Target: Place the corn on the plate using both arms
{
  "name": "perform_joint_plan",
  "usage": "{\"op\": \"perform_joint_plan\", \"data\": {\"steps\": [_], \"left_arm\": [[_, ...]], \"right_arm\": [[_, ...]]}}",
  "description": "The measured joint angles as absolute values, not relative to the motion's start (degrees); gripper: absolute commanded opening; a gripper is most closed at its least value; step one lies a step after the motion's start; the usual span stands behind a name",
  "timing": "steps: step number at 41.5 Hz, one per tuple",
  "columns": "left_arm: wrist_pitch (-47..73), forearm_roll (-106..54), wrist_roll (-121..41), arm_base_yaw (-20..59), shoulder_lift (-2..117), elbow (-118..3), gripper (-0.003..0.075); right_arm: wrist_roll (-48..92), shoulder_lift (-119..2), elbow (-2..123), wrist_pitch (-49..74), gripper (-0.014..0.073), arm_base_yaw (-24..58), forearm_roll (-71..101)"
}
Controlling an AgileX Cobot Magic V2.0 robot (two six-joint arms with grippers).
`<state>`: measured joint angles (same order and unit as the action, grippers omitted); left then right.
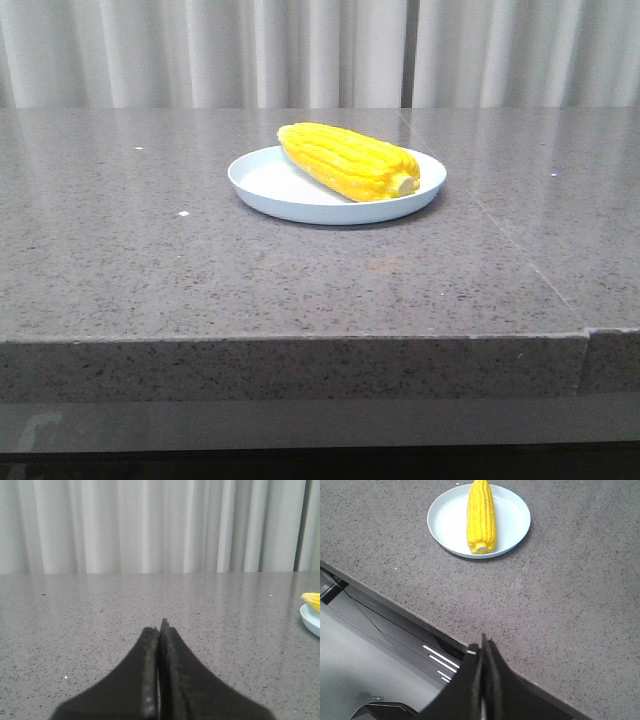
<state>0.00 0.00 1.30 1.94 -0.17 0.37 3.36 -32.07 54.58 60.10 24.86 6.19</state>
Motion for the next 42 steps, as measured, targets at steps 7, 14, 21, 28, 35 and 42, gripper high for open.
{"op": "perform_joint_plan", "data": {"steps": [7,14,21,28,35,42], "left_arm": [[0.0,0.0,1.3,1.9,-0.2,0.4,-0.002],[0.0,0.0,1.3,1.9,-0.2,0.4,-0.002],[0.0,0.0,1.3,1.9,-0.2,0.4,-0.002],[0.0,0.0,1.3,1.9,-0.2,0.4,-0.002],[0.0,0.0,1.3,1.9,-0.2,0.4,-0.002],[0.0,0.0,1.3,1.9,-0.2,0.4,-0.002]], "right_arm": [[3.4,-32.1,54.6,60.1,-0.0068,24.9,6.2],[3.4,-32.1,54.6,60.1,-0.0068,24.9,6.2],[3.4,-32.1,54.6,60.1,-0.0068,24.9,6.2],[3.4,-32.1,54.6,60.1,-0.0068,24.9,6.2],[3.4,-29.2,50.4,54.6,-0.0068,22.7,6.0],[3.4,-19.7,34.6,34.8,-0.0068,12.0,5.8]]}}
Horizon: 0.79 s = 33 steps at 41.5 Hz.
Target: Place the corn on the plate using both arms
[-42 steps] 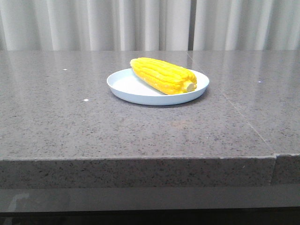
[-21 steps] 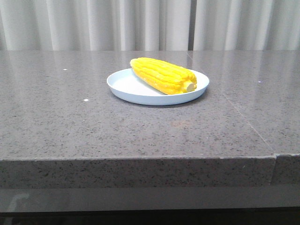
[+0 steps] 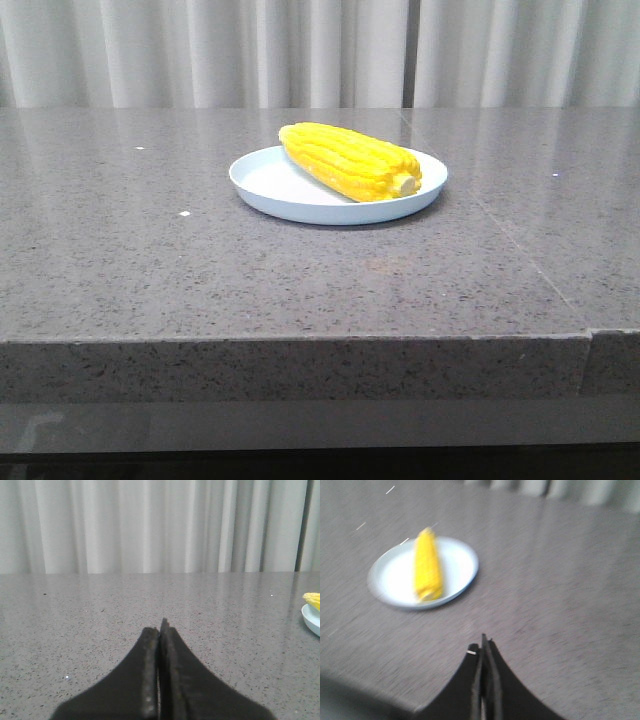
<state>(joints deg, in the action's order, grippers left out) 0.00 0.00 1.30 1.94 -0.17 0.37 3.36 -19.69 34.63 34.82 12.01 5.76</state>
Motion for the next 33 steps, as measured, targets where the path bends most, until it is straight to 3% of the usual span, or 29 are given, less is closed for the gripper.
{"op": "perform_joint_plan", "data": {"steps": [6,14,33], "left_arm": [[0.0,0.0,1.3,1.9,-0.2,0.4,-0.002],[0.0,0.0,1.3,1.9,-0.2,0.4,-0.002],[0.0,0.0,1.3,1.9,-0.2,0.4,-0.002]], "right_arm": [[3.4,-10.9,19.3,18.8,-0.0068,2.9,5.8],[3.4,-2.4,3.8,4.5,-0.0068,-1.4,5.8],[3.4,0.5,-1.5,2.2,-0.0068,-1.4,5.8]]}}
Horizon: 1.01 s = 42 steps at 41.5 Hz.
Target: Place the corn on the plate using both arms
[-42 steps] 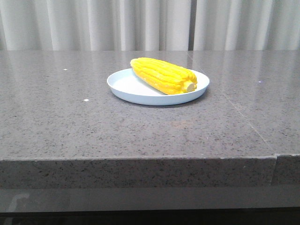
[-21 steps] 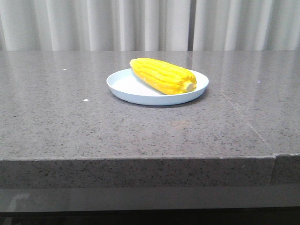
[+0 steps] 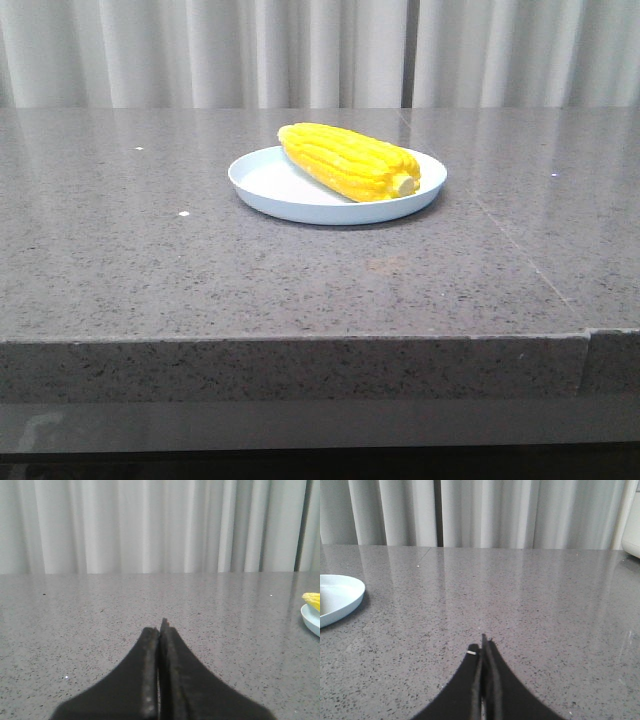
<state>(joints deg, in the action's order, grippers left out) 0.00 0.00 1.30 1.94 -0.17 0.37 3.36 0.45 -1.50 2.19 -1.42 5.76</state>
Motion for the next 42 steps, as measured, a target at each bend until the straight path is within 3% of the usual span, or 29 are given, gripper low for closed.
{"op": "perform_joint_plan", "data": {"steps": [18,42], "left_arm": [[0.0,0.0,1.3,1.9,-0.2,0.4,-0.002],[0.0,0.0,1.3,1.9,-0.2,0.4,-0.002]], "right_arm": [[-5.3,0.5,-1.5,0.0,-0.0068,-1.4,-0.7],[-5.9,0.5,-1.5,0.0,-0.0068,-1.4,-1.6]]}}
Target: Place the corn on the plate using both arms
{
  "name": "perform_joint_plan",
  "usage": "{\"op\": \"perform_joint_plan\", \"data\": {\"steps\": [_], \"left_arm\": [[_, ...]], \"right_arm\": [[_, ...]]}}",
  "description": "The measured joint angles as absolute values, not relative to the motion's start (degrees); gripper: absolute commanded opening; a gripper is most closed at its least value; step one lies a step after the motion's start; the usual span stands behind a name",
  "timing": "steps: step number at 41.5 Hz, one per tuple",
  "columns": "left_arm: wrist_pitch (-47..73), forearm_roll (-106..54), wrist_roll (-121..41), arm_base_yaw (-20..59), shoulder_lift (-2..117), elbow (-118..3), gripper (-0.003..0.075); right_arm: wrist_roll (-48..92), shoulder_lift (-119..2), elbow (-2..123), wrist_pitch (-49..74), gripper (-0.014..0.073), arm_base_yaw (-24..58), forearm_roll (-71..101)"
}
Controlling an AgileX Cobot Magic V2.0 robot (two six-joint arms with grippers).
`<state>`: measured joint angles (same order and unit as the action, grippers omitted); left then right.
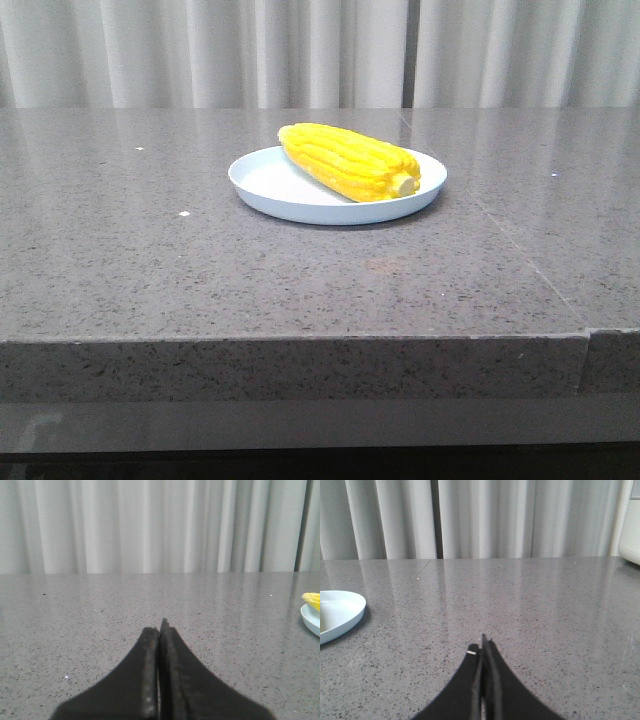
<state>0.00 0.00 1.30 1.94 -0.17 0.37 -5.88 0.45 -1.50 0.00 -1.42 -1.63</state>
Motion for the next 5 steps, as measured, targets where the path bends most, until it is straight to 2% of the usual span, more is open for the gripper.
{"op": "perform_joint_plan", "data": {"steps": [5], "left_arm": [[0.0,0.0,1.3,1.9,-0.2,0.4,-0.002]], "right_arm": [[-5.9,0.5,-1.5,0.0,-0.0068,-1.4,-1.7]]}}
